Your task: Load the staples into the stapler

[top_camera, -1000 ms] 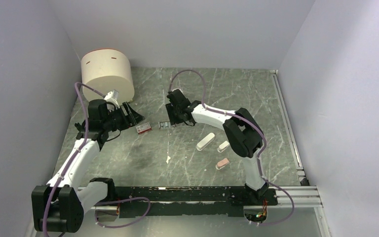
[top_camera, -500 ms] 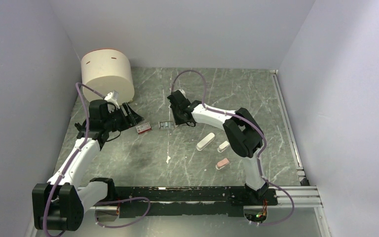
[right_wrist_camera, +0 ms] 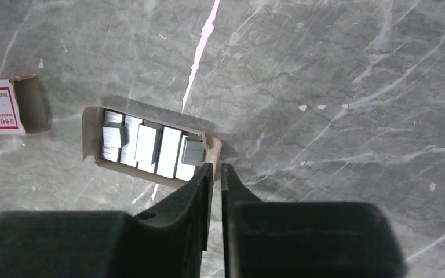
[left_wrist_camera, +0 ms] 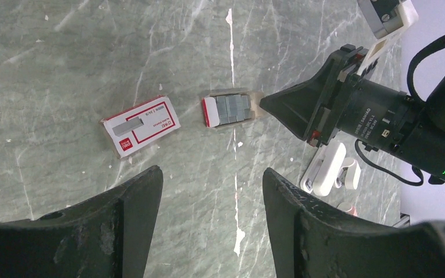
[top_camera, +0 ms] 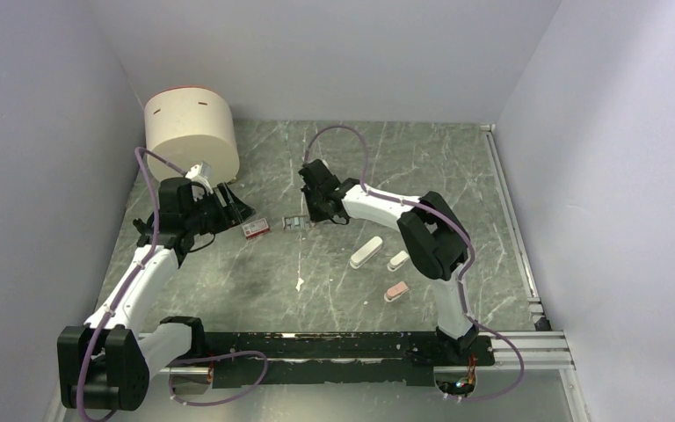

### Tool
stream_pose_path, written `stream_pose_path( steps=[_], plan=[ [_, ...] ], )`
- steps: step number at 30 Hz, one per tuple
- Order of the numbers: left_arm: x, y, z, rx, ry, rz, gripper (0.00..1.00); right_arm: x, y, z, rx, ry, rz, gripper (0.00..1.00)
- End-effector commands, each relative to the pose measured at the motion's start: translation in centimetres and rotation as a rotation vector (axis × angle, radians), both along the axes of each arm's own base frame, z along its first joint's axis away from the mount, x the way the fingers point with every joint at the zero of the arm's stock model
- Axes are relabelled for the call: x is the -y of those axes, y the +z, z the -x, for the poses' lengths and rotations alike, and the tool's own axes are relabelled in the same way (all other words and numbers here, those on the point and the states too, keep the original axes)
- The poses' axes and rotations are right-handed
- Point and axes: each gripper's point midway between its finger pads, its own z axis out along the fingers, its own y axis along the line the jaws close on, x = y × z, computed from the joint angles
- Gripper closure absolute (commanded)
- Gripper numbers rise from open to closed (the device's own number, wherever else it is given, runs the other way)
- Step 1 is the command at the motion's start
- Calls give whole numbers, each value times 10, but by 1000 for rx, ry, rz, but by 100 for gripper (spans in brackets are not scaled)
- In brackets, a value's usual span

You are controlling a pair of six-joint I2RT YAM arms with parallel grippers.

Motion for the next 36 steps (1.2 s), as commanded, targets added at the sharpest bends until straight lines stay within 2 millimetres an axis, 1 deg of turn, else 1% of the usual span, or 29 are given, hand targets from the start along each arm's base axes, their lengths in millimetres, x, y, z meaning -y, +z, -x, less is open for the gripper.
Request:
stream_pose_path(
  steps=[1, 3, 6, 12, 18, 24, 29, 32, 33, 35, 36],
  plan=[
    [-1, -5, 3, -16, 5, -7, 32, -4, -4, -7, -13, -11, -34, 92],
    [-1, -5, 3, -16, 5, -7, 32, -3, -6, -7, -20, -18, -32, 96],
    [-1, -6, 3, -19, 5, -8, 32, -2, -9, -7, -26, -25, -29, 98],
    [0, -8, 4, -25, 4, -7, 32, -2, -14, -8, -43, -36, -30, 90],
    [-1, -9, 3, -29, 5, -8, 32, -8, -14, -10, -52, -26, -65, 89],
    [0, -9, 3, -32, 4, -9, 32, -10, -15, -12, -68, -35, -84, 79],
    [-1, -10, 3, -36, 5, -11, 32, -11, -16, -12, -78, -37, -91, 78],
    [-1, -11, 3, -38, 5, -10, 32, -12, -16, -12, -79, -34, -108, 86],
    [-1, -11, 3, -39, 4, -9, 32, -15, -16, -10, -95, -24, -126, 90],
    [0, -11, 3, -38, 3, -8, 32, -16, -16, -11, -98, -35, -139, 98],
    [0, -11, 3, -38, 2, -8, 32, -16, -16, -12, -96, -44, -145, 100]
  ],
)
